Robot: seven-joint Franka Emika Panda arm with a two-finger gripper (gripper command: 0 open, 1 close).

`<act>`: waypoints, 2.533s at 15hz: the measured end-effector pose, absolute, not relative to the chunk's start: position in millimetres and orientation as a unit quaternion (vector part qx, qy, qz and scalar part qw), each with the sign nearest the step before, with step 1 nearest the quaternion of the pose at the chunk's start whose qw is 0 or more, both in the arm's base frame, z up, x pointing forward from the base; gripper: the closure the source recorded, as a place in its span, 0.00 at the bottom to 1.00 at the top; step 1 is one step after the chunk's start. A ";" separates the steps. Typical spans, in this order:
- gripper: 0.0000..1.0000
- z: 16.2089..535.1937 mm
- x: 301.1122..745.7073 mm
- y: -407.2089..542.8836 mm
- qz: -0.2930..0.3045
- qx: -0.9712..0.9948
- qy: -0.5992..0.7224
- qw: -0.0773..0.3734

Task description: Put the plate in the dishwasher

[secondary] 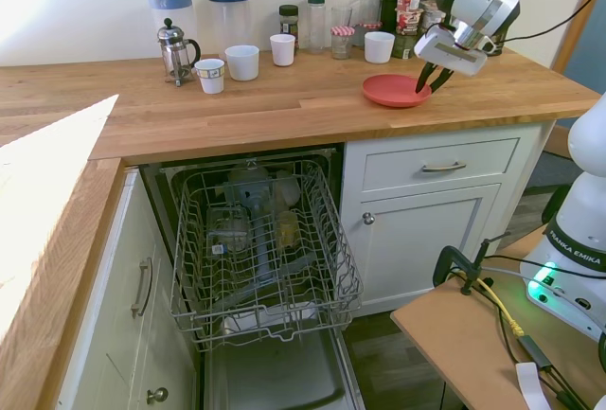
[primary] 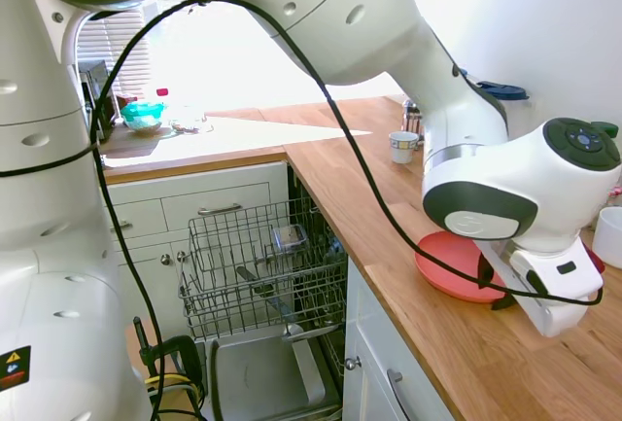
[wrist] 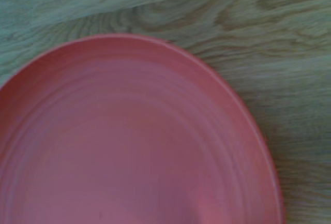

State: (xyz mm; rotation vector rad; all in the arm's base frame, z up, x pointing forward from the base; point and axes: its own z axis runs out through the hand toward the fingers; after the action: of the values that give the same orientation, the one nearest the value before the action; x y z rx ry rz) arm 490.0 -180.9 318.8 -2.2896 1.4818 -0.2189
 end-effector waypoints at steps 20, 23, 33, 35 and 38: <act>1.00 575.3 486.9 185.7 -0.245 -0.906 0.341 0.063; 1.00 596.6 427.9 335.9 -0.300 -0.914 0.273 -0.014; 1.00 406.6 313.6 545.2 -0.414 -0.870 0.002 -0.266; 1.00 355.4 304.3 585.1 -0.420 -0.851 -0.059 -0.309; 1.00 285.1 283.1 631.1 -0.408 -0.824 -0.138 -0.369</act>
State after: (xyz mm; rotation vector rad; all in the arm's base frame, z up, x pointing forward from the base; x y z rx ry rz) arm 283.1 631.1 285.1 -3.4534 -0.5800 -1.7103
